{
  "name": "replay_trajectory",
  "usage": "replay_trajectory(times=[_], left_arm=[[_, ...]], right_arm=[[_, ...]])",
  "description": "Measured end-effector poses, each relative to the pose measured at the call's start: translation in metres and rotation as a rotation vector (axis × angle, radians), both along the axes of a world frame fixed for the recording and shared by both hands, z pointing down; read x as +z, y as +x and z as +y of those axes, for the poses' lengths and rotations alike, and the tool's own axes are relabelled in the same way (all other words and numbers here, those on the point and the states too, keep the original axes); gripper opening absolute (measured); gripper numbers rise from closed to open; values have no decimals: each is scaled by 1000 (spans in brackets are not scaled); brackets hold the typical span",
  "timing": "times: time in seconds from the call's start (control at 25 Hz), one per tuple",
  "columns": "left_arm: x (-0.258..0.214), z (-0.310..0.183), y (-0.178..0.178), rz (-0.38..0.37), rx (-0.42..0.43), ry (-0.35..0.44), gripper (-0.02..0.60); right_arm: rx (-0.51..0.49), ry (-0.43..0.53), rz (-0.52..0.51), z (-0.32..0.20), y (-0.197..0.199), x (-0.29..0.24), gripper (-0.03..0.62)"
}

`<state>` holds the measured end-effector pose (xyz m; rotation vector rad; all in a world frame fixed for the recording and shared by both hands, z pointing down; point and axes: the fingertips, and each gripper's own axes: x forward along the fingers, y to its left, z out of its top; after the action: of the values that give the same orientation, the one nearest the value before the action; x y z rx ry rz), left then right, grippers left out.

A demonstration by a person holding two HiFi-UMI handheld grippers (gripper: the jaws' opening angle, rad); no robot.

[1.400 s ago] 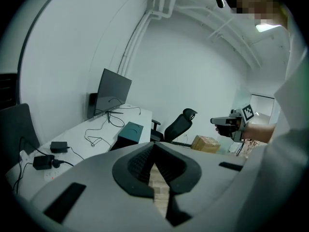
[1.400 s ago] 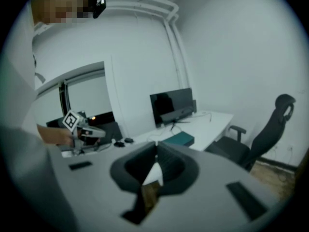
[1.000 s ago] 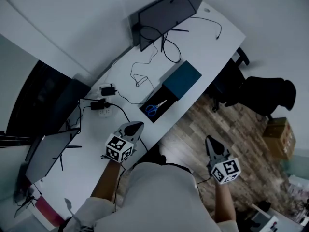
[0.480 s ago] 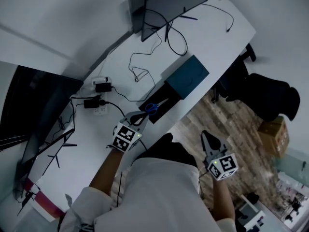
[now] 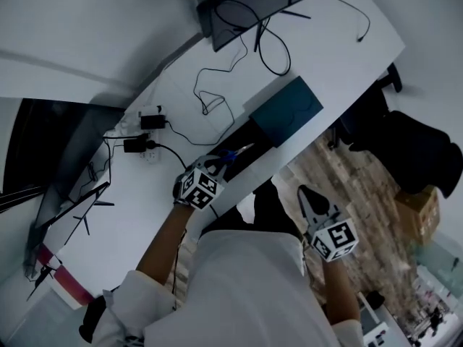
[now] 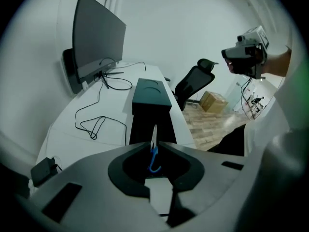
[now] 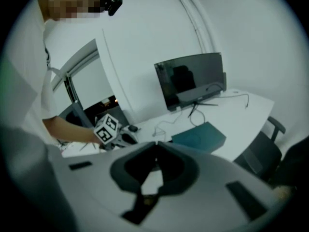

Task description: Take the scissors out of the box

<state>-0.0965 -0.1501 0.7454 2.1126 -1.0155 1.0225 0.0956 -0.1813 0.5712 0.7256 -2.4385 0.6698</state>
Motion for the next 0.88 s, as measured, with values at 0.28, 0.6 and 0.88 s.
replay_trajectory(times=[0.28,0.6,0.88], left_arm=[[43,1,3,-159,80,-115,118],[85,10,0,-321,216,-200,143],[99,22,-1,-365,269,-327,183]], right_arm=[[-12,-58,-27,-16,17,23,34],[7,-107,-29,-20,37,42,34],[19,-129,-43,-22,45,49,34]])
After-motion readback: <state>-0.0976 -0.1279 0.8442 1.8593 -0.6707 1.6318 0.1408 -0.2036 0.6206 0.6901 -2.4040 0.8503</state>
